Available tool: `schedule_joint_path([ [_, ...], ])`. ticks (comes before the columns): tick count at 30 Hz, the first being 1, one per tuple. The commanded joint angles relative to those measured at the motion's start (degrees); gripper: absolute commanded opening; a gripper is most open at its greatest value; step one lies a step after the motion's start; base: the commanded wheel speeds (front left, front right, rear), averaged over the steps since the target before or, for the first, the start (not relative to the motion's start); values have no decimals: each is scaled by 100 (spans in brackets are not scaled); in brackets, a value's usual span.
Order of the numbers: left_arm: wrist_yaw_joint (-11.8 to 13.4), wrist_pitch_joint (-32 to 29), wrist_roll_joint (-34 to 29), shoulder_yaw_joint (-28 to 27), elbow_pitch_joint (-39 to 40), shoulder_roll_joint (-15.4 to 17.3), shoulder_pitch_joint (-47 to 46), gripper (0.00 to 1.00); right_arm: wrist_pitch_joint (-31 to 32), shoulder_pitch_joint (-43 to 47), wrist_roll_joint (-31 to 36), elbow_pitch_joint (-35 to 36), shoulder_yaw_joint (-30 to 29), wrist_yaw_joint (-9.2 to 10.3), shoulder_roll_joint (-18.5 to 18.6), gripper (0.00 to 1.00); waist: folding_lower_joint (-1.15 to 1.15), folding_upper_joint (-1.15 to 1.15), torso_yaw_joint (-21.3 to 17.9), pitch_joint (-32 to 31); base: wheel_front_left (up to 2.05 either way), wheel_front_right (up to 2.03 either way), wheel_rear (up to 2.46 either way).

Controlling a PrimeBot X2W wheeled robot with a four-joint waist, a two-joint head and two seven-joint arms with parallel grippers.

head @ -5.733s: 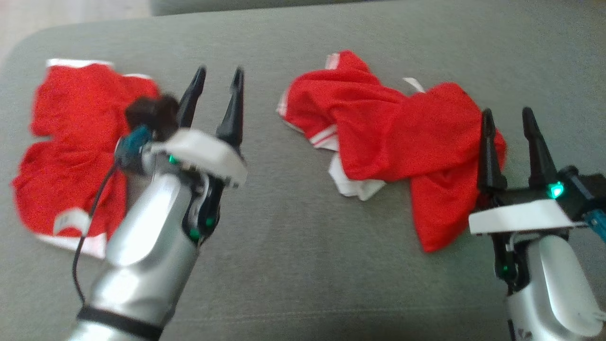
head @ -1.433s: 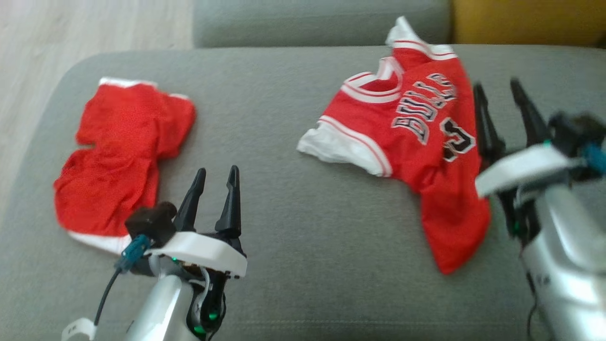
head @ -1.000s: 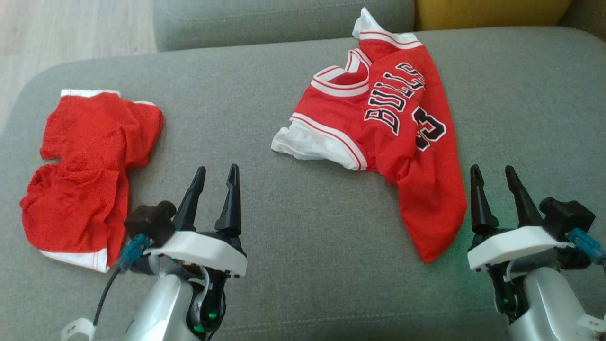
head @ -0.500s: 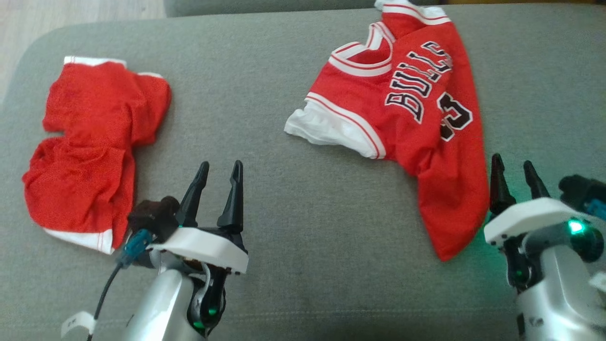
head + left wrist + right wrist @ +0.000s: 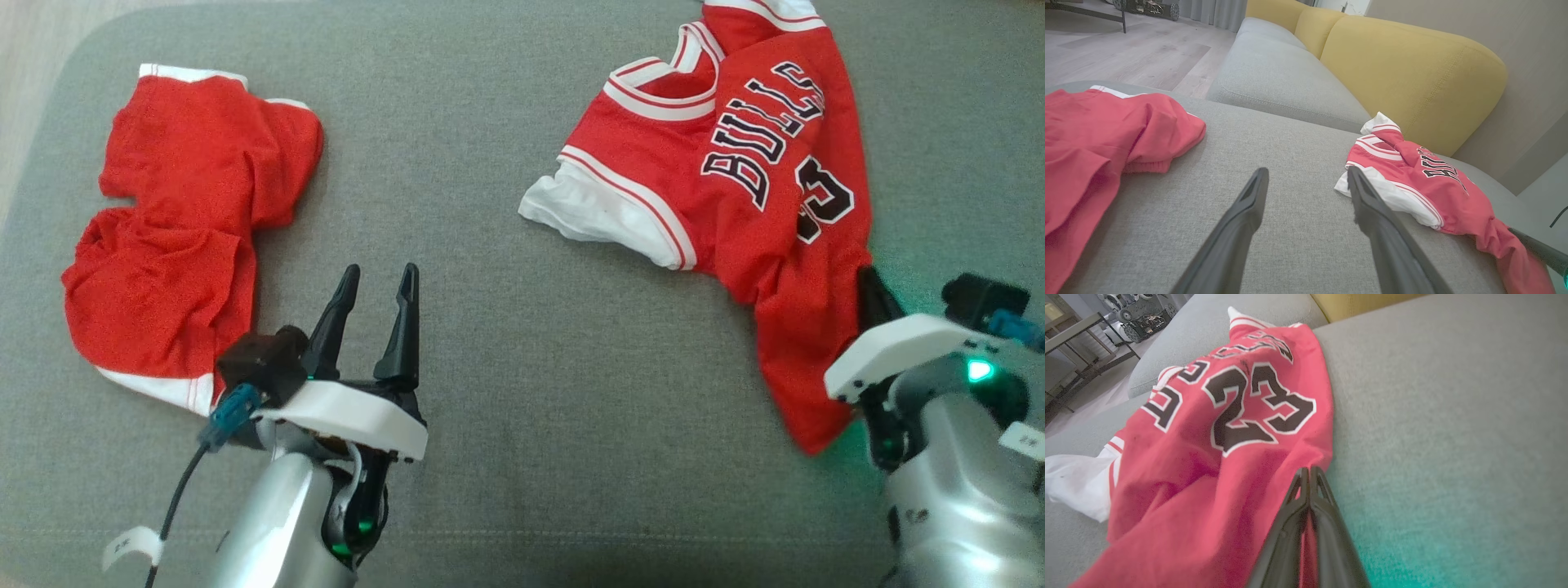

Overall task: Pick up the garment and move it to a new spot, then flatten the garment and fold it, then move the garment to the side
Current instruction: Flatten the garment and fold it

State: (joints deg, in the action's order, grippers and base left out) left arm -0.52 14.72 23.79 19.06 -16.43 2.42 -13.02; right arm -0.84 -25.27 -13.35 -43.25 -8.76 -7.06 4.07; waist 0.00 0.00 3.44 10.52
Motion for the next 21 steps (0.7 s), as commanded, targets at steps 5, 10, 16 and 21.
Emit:
schedule_joint_path([
  [5,25,28,36,-211,165,45,-236,100,-181,-362,507,254,200,-43,436,0,0,0,-32,-117,0,0,0],
  [10,60,28,108,-141,182,45,-215,100,-68,-642,1143,584,169,-43,1014,0,0,0,-56,-228,0,0,0],
  [16,110,28,182,-32,202,45,-240,100,255,-964,1791,916,411,-43,1743,0,0,0,-4,-240,0,0,0],
  [21,114,28,221,-15,259,45,-294,100,435,-1213,2178,980,626,-43,2260,0,0,0,91,-72,0,0,0],
])
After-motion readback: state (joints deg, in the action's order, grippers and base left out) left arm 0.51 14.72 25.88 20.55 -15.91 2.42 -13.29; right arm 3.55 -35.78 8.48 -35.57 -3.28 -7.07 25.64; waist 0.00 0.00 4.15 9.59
